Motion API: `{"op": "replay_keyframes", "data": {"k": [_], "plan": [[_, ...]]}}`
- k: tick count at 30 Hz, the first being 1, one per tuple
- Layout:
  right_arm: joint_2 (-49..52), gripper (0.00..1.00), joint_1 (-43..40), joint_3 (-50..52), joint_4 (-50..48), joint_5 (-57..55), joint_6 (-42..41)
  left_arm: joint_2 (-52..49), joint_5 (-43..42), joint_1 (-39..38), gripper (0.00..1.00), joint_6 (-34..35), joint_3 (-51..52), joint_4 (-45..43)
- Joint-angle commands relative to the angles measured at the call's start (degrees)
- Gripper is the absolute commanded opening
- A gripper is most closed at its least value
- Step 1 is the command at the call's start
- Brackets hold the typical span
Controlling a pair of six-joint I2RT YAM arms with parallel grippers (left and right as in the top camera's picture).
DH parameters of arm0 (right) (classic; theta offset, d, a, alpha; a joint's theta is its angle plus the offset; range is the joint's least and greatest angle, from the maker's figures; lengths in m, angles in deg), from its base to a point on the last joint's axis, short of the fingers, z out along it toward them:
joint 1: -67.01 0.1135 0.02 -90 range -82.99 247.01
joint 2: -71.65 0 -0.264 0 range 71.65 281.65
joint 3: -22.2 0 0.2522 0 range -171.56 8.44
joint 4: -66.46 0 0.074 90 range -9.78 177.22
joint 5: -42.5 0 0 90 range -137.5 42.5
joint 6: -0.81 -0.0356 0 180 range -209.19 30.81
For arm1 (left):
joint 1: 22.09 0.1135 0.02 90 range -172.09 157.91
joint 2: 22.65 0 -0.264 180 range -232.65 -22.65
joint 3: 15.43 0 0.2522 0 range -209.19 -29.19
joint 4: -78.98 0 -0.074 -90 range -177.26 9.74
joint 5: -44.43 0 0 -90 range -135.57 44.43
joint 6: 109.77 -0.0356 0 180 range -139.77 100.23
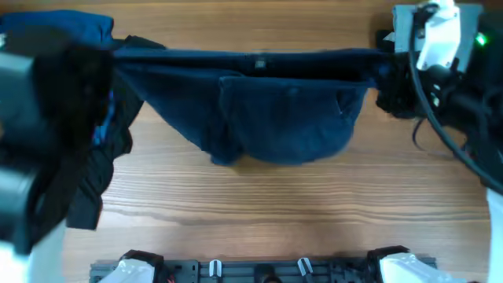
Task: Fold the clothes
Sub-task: 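Lay the shorts flat on the table center and open both grippers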
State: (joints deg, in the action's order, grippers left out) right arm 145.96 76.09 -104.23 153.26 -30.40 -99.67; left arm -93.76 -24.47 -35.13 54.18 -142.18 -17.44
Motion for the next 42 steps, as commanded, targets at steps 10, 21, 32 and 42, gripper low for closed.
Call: {"op": "replay_keyframes", "data": {"k": [10, 21, 32, 42], "plan": [[-11.85, 0.04, -1.66, -1.14, 3.02, -7.26, -6.67, 12.94, 11.8, 1.9, 0.04, -7.78, -0.7, 4.39], [11.82, 0.04, -1.66, -1.11, -3.89, -8.33, -5.99, -7.28, 11.8, 1.9, 0.04, -7.69, -0.7, 1.95], [37.44, 0.04, -1.68, -1.11, -25.75, -9.77, -5.55, -34.23, 11.76, 1.9, 0.04, -7.52, -0.7, -15.04], [54.84, 0.85, -1.66, -1.11, -53.62, -13.35, -7.34, -48.3, 11.78, 2.05, 1.0, -8.0, -0.7, -30.01]]}}
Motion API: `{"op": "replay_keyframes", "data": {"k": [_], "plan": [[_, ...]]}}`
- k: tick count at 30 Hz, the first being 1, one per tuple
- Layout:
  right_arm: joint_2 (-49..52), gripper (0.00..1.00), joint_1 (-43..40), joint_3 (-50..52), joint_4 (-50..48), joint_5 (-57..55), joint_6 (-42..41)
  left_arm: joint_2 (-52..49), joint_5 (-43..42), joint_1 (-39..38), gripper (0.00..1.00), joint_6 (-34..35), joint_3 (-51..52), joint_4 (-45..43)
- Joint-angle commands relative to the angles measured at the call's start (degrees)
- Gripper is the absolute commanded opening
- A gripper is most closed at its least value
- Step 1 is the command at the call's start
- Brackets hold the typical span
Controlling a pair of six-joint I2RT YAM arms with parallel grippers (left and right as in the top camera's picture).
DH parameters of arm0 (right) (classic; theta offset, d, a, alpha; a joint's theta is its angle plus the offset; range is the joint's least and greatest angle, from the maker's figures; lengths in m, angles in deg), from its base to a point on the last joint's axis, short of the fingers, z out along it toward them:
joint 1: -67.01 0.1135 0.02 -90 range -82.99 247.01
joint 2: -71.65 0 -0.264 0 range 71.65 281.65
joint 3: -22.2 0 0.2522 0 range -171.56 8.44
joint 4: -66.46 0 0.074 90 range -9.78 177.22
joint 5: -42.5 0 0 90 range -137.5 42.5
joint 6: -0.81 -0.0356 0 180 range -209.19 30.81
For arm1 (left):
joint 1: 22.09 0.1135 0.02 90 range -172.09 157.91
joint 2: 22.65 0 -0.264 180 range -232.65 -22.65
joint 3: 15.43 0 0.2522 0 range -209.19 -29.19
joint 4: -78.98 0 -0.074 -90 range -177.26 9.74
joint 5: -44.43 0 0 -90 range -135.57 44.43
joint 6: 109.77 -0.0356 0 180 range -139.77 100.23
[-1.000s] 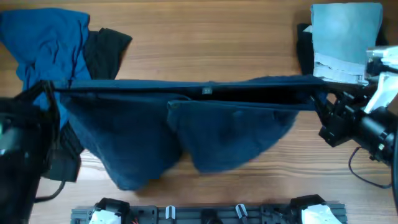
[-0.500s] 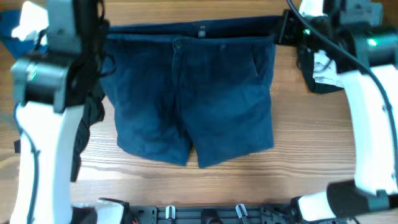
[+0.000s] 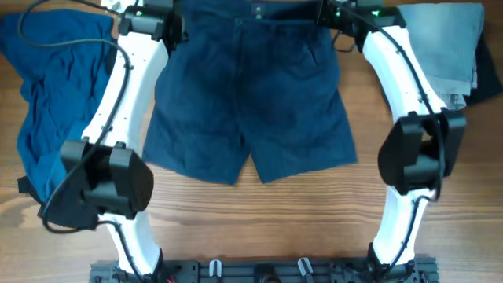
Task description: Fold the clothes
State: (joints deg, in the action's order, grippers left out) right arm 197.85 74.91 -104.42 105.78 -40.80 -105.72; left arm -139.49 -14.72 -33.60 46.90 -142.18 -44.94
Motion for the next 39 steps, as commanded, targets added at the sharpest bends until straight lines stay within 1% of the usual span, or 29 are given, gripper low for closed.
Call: {"op": "replay_keyframes", "data": {"k": [1, 2, 4, 6, 7, 8, 11, 12, 15, 16, 17, 20, 22, 23, 25, 27, 29, 30, 32, 34, 35, 38, 39], "plan": [[3.8, 0.95, -0.5, -0.92, -8.96, -3.58, -2.12, -3.06, 2.03, 0.55, 1.0, -0.74, -0.7, -3.1], [3.98, 1.0, -0.5, -0.92, -10.49, -4.09, -2.12, -3.32, 2.01, 0.52, 1.0, -1.73, -0.7, -3.23], [3.41, 1.0, -0.59, -0.92, -11.63, -4.83, -1.84, -3.21, 2.01, 0.46, 1.0, -8.68, -0.7, -3.34], [1.73, 1.0, -1.07, -0.92, -8.9, -4.11, -1.68, -2.99, 1.11, 0.28, 1.0, -15.82, -0.72, -2.49], [0.24, 1.0, -1.44, -0.92, -5.38, -3.04, -1.6, -2.6, -0.63, 0.11, 1.0, -18.73, -0.72, -0.04], [-1.4, 1.0, -1.81, -0.92, -0.28, -2.05, -1.46, -2.12, -2.67, -0.04, 1.0, -20.09, -0.7, 3.13], [-5.11, 1.0, -3.1, -0.92, 17.42, -1.92, -1.75, -0.94, -7.76, -0.39, 1.0, -20.02, -0.7, 13.86], [-5.97, 1.0, -3.65, -0.92, 24.7, -1.97, -1.97, -0.87, -9.33, -0.39, 1.0, -20.04, -0.72, 17.44], [-6.43, 0.99, -4.72, -0.87, 39.34, -2.01, -3.21, -0.81, -11.72, -0.39, 1.0, -20.02, -0.7, 26.4], [-6.43, 0.96, -4.87, -0.09, 42.58, -2.03, -3.06, -0.81, -12.33, -0.39, 1.0, -20.02, -0.7, 29.31], [-6.43, 0.96, -4.87, 1.11, 44.72, -2.29, -2.91, -0.81, -13.0, -0.39, 1.0, -20.17, -0.7, 31.8], [-6.43, 0.95, -4.81, 3.41, 47.15, -2.25, -2.71, -0.81, -16.81, -0.39, 0.97, -25.03, -0.61, 34.25], [-6.49, 0.93, -4.63, 4.55, 49.31, -1.49, -2.27, -0.81, -22.08, -0.39, 0.93, -29.62, -0.59, 36.65], [-6.88, 0.91, -4.44, 5.27, 49.72, -0.44, -1.7, -0.81, -23.37, -0.57, 0.92, -30.75, -0.59, 37.75], [-8.9, 0.9, -3.58, 7.76, 49.75, 0.42, -1.46, -0.57, -23.34, -1.44, 0.89, -30.71, -0.59, 40.22], [-12.04, 0.9, -2.71, 10.45, 49.51, 0.24, -1.4, 0.37, -23.32, -2.8, 0.88, -30.67, -0.59, 41.68], [-18.49, 0.9, -2.05, 14.71, 48.74, 0.17, -1.27, 3.26, -23.32, -4.98, 0.89, -30.21, -0.59, 42.51], [-21.99, 0.9, -2.01, 16.63, 48.48, 0.15, -1.25, 4.98, -23.08, -6.05, 1.0, -30.01, -0.59, 42.62], [-28.65, 0.92, -1.97, 20.46, 47.6, 0.17, -1.46, 8.96, -20.06, -8.04, 1.0, -26.01, -0.59, 44.11], [-33.2, 0.94, -1.95, 24.35, 46.03, 0.2, -1.49, 11.54, -17.42, -9.27, 1.0, -22.12, -0.59, 45.79], [-36.83, 0.94, -1.95, 29.4, 44.02, 0.39, -1.7, 12.96, -17.09, -10.01, 1.0, -19.54, -0.55, 46.75], [-39.5, 0.91, -1.97, 40.68, 38.32, 1.09, -3.13, 13.7, -17.09, -11.63, 1.0, -14.64, 1.68, 47.19], [-39.3, 0.89, -1.97, 44.89, 34.91, 1.03, -3.13, 13.66, -17.11, -12.09, 1.0, -13.05, 4.2, 46.16]]}}
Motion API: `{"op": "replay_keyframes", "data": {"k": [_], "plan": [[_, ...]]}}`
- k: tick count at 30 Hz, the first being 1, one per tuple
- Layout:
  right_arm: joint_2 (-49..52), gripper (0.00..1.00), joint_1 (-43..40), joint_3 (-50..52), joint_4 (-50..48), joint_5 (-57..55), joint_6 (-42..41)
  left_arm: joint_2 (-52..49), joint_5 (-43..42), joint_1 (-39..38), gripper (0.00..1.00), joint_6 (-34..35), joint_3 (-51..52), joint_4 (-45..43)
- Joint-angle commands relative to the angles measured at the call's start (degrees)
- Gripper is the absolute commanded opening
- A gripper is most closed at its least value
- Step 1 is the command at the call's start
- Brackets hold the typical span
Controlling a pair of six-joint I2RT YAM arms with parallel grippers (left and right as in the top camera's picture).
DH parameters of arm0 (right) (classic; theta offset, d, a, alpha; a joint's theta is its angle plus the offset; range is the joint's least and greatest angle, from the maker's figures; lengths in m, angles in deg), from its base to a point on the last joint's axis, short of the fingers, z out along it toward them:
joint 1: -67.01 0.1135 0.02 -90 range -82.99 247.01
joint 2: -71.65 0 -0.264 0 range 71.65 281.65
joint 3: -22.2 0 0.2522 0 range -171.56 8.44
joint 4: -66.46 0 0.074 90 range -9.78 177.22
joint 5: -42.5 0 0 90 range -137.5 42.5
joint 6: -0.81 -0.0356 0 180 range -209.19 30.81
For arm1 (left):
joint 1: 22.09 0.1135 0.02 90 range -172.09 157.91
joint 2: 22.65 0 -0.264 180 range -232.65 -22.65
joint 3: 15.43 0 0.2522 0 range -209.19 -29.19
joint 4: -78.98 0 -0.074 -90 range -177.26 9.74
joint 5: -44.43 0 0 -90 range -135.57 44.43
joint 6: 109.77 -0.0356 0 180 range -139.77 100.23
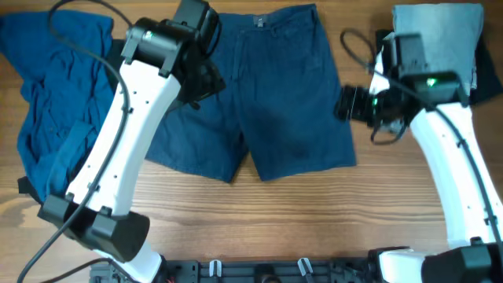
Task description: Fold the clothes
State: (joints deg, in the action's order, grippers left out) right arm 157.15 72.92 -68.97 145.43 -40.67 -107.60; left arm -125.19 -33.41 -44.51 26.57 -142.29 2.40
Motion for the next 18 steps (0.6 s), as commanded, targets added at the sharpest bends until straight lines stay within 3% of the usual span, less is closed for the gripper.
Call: {"op": "replay_keyframes", "data": {"k": [1, 3, 7, 11, 16, 18], "plan": [[1.57, 0.88, 0.0, 12.04, -7.5, 0.85, -1.27, -0.63, 1.6, -1.42, 1.0, 7.8, 5.9, -2.14], [1.68, 0.85, -0.81, 18.12, -15.26, 0.68, -3.06, -0.61, 1.62, -1.9, 1.0, 8.9, 13.2, -7.89], [1.73, 0.79, -3.48, 21.73, -21.68, -2.05, -3.1, -0.61, 4.7, -1.44, 1.0, 12.5, 20.22, -13.7], [2.84, 0.73, -3.69, 26.56, -28.02, -3.43, -3.23, -0.15, 6.1, 0.35, 1.0, 12.59, 20.76, -19.5], [4.44, 0.59, -3.69, 28.76, -28.63, -3.41, -4.28, 3.04, 5.62, 7.78, 1.0, 12.39, 20.74, -20.74], [4.46, 0.59, -3.69, 30.12, -30.08, -3.41, -4.31, 5.09, 3.82, 11.56, 1.0, 11.41, 20.74, -21.27]]}}
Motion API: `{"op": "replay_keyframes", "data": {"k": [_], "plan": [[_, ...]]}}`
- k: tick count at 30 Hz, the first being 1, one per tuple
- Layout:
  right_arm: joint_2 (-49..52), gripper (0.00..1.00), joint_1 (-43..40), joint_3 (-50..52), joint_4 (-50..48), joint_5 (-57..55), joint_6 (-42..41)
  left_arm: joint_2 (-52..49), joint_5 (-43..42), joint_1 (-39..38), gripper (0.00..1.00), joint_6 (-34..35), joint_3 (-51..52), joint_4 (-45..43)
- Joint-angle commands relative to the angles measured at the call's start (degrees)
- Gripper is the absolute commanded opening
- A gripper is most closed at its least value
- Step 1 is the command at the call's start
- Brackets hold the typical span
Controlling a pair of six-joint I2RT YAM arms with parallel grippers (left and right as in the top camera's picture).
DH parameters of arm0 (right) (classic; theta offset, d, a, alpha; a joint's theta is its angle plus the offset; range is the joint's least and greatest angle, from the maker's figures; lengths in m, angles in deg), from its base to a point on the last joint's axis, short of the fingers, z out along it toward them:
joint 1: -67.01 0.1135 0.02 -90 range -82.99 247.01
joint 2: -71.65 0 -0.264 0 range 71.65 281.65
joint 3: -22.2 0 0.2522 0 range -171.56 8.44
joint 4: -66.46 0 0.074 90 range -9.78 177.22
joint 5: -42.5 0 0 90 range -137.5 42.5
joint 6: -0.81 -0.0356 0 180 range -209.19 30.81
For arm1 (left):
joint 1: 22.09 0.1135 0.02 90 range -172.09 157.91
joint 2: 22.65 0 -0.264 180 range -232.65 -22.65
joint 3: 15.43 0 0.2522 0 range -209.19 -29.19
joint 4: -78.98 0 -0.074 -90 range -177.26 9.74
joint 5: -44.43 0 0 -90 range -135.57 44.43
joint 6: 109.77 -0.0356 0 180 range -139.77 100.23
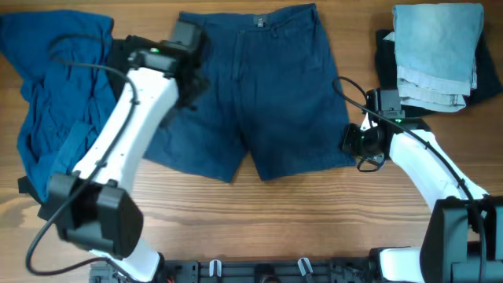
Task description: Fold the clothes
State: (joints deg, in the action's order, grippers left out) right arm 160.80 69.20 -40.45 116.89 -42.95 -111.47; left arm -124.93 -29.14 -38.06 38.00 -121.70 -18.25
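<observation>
Dark navy shorts (259, 86) lie flat on the wooden table, waistband at the far edge, both legs pointing to the near side. My left gripper (189, 85) is low over the left side of the shorts, about at hip height. My right gripper (351, 140) is at the outer lower corner of the right leg, by the hem. Both sets of fingers are dark against the dark cloth, so the overhead view does not show whether they are open or closed on fabric.
A crumpled blue garment (55, 102) lies spread at the left of the table. A folded stack of light blue jeans (436, 51) rests at the back right on a dark garment (383, 49). The arm mounts line the near edge.
My right gripper has moved from beside the shorts' right edge at mid height down to the right leg's hem corner. My left gripper has shifted slightly left and nearer. The shorts lie as before.
At first the shorts hung in the air, stretched by the waistband between both grippers. Then they lay flat with both grippers at the waistband corners at the far edge. Later both grippers had left the waistband and stood at the shorts' sides, where they are now, the right one lower.
</observation>
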Motion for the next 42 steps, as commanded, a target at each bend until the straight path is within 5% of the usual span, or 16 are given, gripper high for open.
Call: {"op": "replay_keyframes", "data": {"k": [1, 4, 13, 19, 29, 32, 34, 39, 42], "plan": [[0.85, 0.58, 0.02, 2.51, -2.86, -1.14, -0.44, 5.73, -1.9, 6.84, 1.0, -1.97, 0.15, -1.33], [1.42, 0.54, 0.02, 4.96, -6.58, -1.14, -1.11, 7.41, -4.42, 10.86, 1.0, -3.76, 0.15, -1.99], [1.51, 0.06, 0.02, 7.43, -6.88, 4.35, -3.37, 7.48, -5.03, 13.38, 1.0, -5.07, 0.17, -2.45], [1.49, 0.04, 3.23, 7.43, 1.09, 10.34, 0.17, 7.48, -5.07, 16.17, 1.0, -5.07, 0.17, -2.71], [1.36, 0.05, 30.12, 6.6, 4.13, 10.95, -7.72, 7.48, -5.05, 18.99, 1.0, -5.07, 0.17, -4.98], [0.55, 0.04, 32.46, 5.81, 4.59, 10.47, -9.46, 7.48, -5.05, 18.99, 1.0, -5.07, 0.17, -5.2], [-1.33, 0.12, 32.44, 4.37, 5.11, 8.74, -9.42, 7.48, -5.05, 18.99, 1.0, -5.09, 0.17, -5.18], [-8.66, 0.68, 28.06, -6.27, 12.74, -1.31, -4.9, 7.48, -5.07, 18.97, 1.0, -5.09, 0.17, -5.18], [-10.29, 0.78, 22.95, -13.11, 9.75, -3.96, 0.52, 7.48, -5.05, 18.97, 1.0, -5.09, 0.17, -5.18]]}}
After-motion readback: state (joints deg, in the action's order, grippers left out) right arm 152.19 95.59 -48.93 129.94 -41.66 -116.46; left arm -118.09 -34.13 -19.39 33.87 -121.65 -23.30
